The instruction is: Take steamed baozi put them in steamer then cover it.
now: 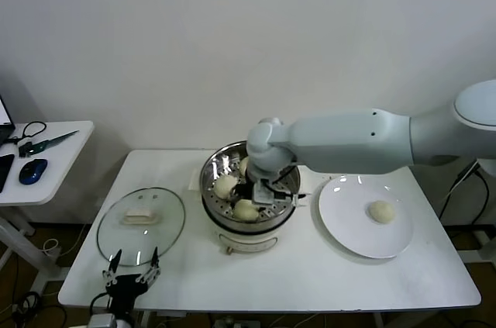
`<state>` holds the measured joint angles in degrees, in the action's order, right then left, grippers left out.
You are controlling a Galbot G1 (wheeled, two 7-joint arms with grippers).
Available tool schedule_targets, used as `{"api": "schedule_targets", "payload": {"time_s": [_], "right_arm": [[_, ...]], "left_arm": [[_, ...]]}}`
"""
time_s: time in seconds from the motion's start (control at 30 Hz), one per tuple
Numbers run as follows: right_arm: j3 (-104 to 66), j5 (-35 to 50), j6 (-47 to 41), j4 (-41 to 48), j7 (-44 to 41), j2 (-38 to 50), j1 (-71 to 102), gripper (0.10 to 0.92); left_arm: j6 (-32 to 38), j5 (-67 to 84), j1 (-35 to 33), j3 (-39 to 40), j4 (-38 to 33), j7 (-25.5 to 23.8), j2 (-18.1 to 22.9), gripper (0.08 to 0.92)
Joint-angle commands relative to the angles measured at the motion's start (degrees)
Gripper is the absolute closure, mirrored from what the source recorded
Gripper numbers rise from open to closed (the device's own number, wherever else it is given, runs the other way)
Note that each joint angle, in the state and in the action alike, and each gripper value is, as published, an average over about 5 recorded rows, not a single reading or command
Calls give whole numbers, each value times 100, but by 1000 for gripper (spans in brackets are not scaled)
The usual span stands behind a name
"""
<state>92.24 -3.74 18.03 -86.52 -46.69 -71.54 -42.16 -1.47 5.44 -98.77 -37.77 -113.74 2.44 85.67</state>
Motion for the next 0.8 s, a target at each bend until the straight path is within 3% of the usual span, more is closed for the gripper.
{"api": "schedule_targets", "payload": {"time_s": [0.03,0.27,0.47,0.6,0.8], "right_arm": [[101,1175,168,-41,-583,323,-876,211],[1132,2764,-37,261,-1388,1411,-2349,203],[1993,3544,-1617,425,-1484,2805,-2520,203],[1623,3294,-2276,902,-1452,3714,-1612,203],[84,2216,-2127,1842,-1575,4275,156,203]], "left_arm": [[-3,-3,0,5,-3,-1,4,177],[-9,-10,0,16,-41,-6,10,177],[-10,-32,26,31,-68,-15,8,177],[1,-66,28,26,-80,-17,3,177],[-4,-58,40,18,-53,-23,-10,177]]}}
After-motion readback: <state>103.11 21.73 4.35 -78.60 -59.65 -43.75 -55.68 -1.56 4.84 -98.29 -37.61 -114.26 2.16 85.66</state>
